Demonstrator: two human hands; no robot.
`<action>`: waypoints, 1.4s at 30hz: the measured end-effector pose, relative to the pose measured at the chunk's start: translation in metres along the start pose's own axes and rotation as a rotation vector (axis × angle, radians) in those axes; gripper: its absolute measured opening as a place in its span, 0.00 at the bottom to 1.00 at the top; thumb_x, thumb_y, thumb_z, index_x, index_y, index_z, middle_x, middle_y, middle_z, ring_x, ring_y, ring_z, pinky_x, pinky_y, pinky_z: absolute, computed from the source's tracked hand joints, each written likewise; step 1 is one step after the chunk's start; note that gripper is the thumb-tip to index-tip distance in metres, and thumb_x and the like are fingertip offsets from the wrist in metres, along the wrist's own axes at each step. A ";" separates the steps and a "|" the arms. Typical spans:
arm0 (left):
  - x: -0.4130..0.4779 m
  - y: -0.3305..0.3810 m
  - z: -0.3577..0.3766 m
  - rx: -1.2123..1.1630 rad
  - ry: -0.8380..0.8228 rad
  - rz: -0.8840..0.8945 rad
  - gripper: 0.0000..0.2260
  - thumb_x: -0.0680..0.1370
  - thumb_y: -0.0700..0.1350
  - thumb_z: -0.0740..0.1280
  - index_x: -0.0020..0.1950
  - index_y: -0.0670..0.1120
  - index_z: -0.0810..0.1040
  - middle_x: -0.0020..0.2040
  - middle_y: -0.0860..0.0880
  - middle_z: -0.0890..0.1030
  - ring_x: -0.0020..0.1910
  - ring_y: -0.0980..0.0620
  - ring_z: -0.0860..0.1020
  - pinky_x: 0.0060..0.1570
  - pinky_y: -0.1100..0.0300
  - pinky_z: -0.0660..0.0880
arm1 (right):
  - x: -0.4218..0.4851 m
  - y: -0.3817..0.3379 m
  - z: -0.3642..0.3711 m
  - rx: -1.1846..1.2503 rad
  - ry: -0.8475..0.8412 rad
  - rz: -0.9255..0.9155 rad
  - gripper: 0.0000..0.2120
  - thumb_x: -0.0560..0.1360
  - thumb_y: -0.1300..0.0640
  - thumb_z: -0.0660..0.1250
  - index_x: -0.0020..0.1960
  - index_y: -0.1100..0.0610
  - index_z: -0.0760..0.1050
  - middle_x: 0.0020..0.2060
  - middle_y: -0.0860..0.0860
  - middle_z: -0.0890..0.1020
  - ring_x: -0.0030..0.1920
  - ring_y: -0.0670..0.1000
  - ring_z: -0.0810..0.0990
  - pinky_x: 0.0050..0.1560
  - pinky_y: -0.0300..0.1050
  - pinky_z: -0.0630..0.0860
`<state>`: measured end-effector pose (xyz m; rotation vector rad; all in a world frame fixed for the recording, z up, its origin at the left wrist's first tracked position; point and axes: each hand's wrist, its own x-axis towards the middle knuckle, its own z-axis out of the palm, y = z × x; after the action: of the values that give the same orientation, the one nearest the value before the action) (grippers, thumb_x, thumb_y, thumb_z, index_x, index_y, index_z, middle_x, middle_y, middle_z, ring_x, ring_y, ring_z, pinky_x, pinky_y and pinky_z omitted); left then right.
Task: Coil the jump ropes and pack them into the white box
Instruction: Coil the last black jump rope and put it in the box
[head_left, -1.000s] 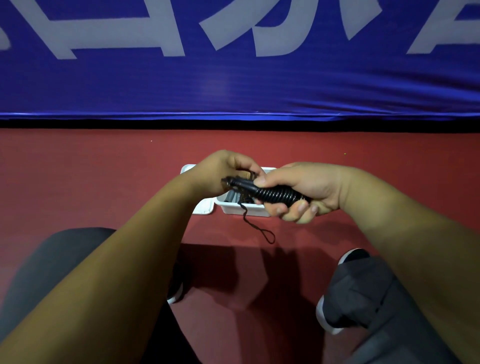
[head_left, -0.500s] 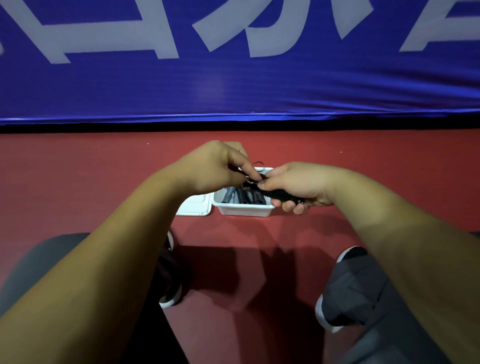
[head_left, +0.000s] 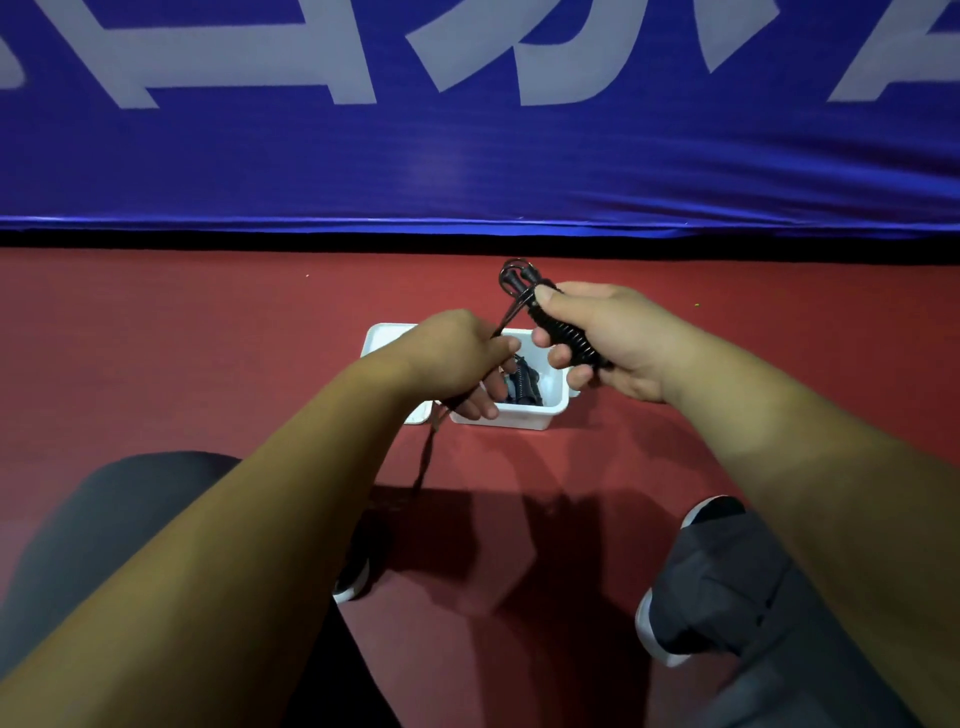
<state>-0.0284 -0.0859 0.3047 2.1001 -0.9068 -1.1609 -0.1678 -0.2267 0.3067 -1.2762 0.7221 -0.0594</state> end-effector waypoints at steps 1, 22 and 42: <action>-0.001 0.001 0.000 -0.037 -0.005 0.016 0.14 0.88 0.50 0.61 0.58 0.41 0.80 0.41 0.40 0.86 0.36 0.41 0.86 0.33 0.54 0.82 | 0.000 -0.001 0.000 0.026 0.005 -0.006 0.09 0.85 0.47 0.67 0.56 0.53 0.77 0.41 0.53 0.78 0.31 0.47 0.71 0.26 0.38 0.61; 0.000 0.001 -0.024 0.182 0.071 0.293 0.09 0.81 0.41 0.73 0.58 0.50 0.88 0.30 0.61 0.79 0.23 0.64 0.68 0.27 0.72 0.64 | -0.013 -0.018 -0.015 0.002 -0.149 0.069 0.12 0.82 0.42 0.67 0.52 0.50 0.72 0.35 0.50 0.74 0.27 0.45 0.63 0.22 0.35 0.53; -0.004 0.007 -0.019 0.189 -0.003 0.494 0.12 0.71 0.34 0.79 0.46 0.51 0.89 0.47 0.53 0.86 0.49 0.48 0.84 0.57 0.50 0.80 | -0.027 -0.001 -0.001 -0.339 -0.728 0.637 0.18 0.83 0.43 0.61 0.58 0.49 0.87 0.33 0.51 0.70 0.23 0.42 0.64 0.21 0.34 0.54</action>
<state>-0.0149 -0.0843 0.3207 1.8540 -1.4816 -0.8438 -0.1890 -0.2163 0.3199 -1.2075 0.4732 1.0314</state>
